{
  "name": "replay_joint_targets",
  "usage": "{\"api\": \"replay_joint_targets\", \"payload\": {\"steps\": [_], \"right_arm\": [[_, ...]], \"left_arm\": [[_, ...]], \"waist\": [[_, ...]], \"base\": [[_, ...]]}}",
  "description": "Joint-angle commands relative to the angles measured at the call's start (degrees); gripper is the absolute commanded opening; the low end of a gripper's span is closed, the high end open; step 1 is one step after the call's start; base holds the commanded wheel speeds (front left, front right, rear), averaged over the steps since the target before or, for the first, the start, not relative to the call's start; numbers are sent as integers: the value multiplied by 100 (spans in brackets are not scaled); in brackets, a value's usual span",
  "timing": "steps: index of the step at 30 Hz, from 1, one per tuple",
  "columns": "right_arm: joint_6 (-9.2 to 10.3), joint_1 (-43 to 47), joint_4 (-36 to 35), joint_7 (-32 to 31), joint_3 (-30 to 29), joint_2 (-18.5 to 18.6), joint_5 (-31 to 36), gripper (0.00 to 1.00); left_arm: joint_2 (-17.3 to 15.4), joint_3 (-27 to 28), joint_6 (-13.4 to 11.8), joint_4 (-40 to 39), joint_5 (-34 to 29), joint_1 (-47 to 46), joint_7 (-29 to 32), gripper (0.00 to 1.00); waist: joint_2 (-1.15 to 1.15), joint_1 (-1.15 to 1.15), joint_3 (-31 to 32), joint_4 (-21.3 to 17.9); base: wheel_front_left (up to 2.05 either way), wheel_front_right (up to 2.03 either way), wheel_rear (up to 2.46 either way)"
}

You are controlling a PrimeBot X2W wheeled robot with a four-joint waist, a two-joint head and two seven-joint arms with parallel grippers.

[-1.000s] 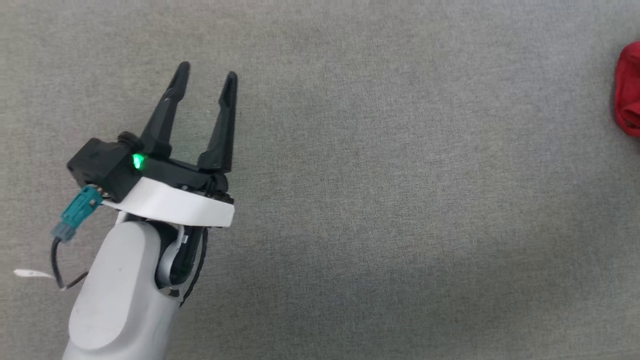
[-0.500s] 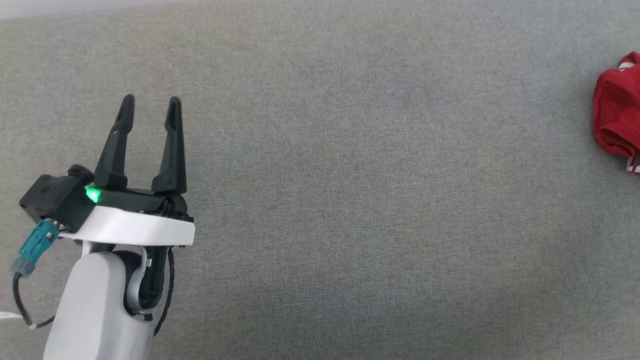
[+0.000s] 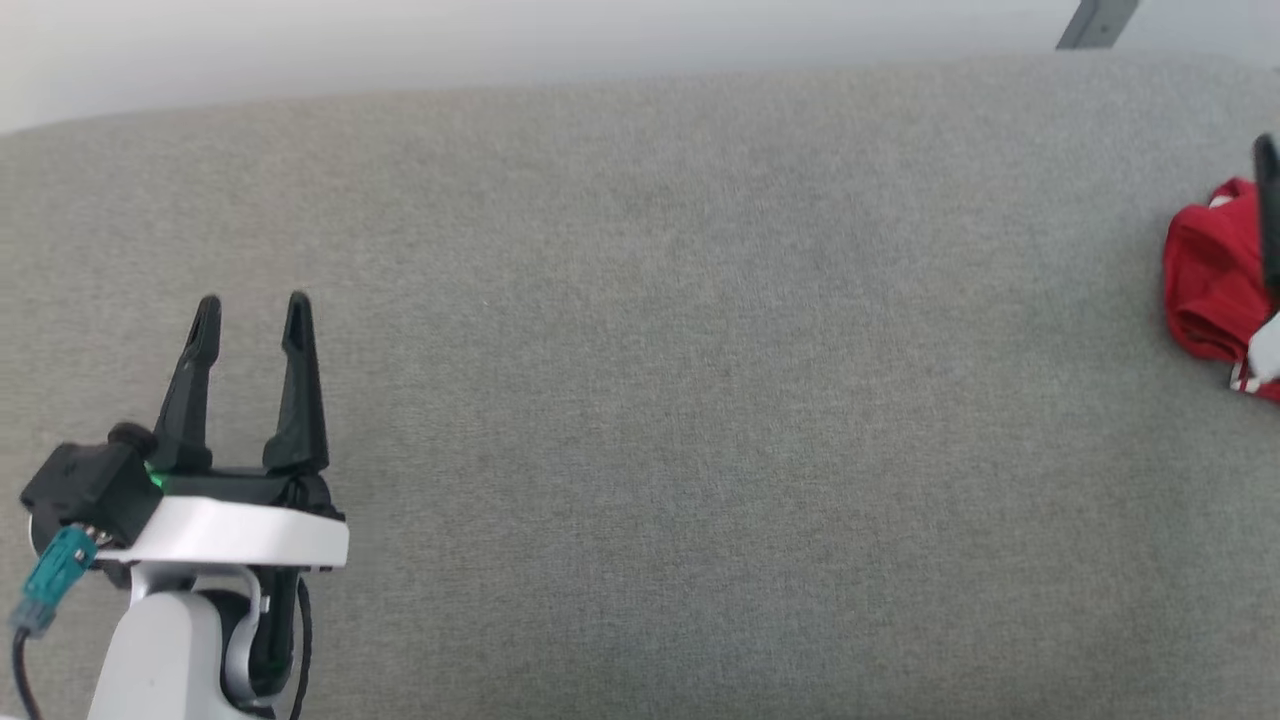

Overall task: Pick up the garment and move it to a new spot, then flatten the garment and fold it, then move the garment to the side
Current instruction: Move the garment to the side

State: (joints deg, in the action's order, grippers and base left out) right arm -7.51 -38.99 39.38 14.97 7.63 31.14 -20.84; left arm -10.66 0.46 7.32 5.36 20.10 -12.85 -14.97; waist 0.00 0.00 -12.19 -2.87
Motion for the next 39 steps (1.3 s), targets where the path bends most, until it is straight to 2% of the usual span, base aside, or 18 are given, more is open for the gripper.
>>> {"api": "replay_joint_targets", "payload": {"steps": [1,9,17,39], "right_arm": [[4,295,-197,26,-161,-138,85,100],[4,1403,-1209,27,-708,-718,465,100],[4,2275,-1789,28,-803,-1165,618,100],[4,3608,-2600,28,-1190,-1925,781,100]], "left_arm": [[14,60,20,8,-39,117,-28,100],[-22,303,20,120,-31,591,-28,100],[78,553,20,162,-46,1115,-28,100],[148,863,21,239,-185,1912,-29,100]], "waist": [[0,0,152,75],[0,0,511,203],[0,0,872,313],[0,0,1248,446]], "base": [[0,0,0],[0,0,0],[0,0,0],[0,0,0]]}}
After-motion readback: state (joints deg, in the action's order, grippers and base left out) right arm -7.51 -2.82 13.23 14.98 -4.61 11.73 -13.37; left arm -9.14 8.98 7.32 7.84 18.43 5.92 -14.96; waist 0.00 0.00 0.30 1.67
